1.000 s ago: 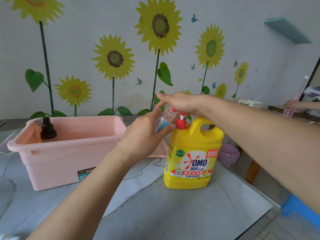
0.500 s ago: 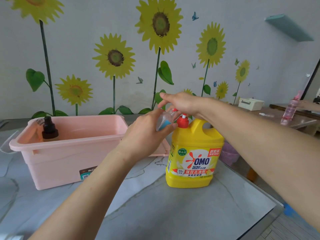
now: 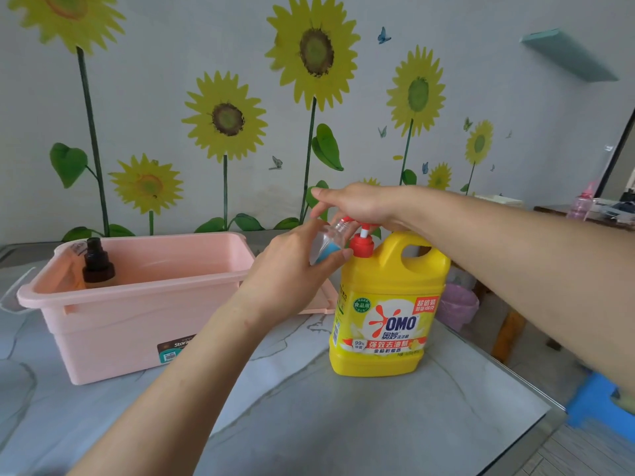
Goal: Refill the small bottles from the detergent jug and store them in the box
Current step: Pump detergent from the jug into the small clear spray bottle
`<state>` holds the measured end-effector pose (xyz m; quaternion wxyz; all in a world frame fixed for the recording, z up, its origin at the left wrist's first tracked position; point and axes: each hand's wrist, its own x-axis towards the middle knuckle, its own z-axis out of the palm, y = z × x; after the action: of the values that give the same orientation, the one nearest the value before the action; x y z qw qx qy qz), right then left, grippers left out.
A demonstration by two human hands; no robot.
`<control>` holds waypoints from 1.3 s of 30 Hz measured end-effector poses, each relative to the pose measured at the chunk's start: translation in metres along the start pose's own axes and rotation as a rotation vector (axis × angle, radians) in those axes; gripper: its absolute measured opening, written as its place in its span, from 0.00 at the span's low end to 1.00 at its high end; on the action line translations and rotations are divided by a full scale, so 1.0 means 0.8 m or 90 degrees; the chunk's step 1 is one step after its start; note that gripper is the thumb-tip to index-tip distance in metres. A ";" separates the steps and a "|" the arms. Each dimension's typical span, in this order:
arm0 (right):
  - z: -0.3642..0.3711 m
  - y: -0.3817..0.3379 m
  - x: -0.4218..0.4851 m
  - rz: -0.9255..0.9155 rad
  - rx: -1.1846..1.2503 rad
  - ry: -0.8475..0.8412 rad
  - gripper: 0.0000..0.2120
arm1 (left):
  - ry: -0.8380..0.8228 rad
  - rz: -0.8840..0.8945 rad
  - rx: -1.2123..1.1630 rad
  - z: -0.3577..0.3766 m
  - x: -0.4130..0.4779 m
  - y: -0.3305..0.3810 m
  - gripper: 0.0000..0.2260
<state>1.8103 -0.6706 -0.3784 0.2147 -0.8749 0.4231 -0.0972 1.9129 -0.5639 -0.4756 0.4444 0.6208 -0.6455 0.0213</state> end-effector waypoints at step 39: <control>0.004 0.006 0.002 0.012 0.047 0.021 0.27 | 0.005 0.022 0.002 0.006 0.001 -0.004 0.19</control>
<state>1.8090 -0.6735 -0.3833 0.2411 -0.8607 0.4307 -0.1252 1.9130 -0.5681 -0.4793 0.4456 0.6100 -0.6545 0.0327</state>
